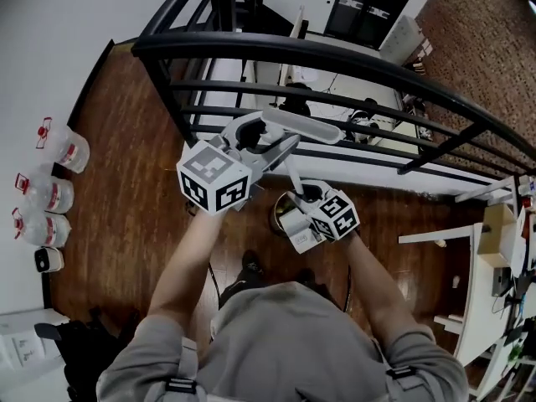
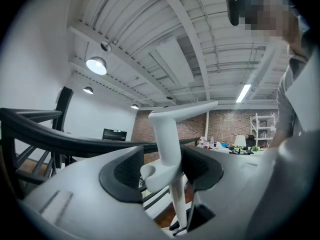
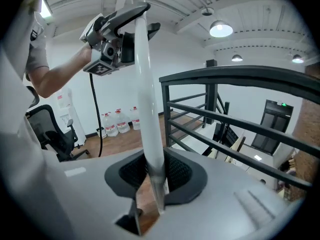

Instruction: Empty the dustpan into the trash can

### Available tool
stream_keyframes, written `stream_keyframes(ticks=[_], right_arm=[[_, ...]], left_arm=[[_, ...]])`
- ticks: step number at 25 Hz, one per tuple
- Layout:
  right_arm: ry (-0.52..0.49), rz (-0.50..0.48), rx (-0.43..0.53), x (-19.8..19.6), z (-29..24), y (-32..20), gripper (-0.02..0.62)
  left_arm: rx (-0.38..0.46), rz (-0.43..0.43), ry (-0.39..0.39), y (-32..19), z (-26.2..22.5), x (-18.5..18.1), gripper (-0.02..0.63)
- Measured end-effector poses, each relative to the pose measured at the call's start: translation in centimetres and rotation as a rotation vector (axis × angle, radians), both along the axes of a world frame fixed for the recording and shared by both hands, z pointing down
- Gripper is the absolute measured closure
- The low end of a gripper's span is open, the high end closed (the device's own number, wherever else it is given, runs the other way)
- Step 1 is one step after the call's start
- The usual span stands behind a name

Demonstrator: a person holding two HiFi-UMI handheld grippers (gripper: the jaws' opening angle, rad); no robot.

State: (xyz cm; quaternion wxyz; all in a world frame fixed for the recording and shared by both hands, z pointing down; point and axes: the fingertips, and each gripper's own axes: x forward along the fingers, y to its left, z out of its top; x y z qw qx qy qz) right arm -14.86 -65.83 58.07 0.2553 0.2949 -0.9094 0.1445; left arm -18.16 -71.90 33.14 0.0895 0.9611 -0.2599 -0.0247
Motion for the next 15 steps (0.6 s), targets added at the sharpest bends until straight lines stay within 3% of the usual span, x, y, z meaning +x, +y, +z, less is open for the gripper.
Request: stream_keyframes(ticks=[4,10,15], right_arm=[[-0.041,0.051,0.024,4.1,-0.7,2.2,0.525],[-0.067,0.097,0.047,11.1,-1.3,6.3,0.523],[-0.080,0.106,0.083,15.1,-2.9,10.0,0.467]], left_arm=[[0.069,0.063,-0.041,3.5,-1.4,6.3,0.379],[0.129,0.068,-0.074,9.3,-2.9,15.3,0.382],[0.140,0.054,-0.120,13.3,-2.7,19.2,0.383]])
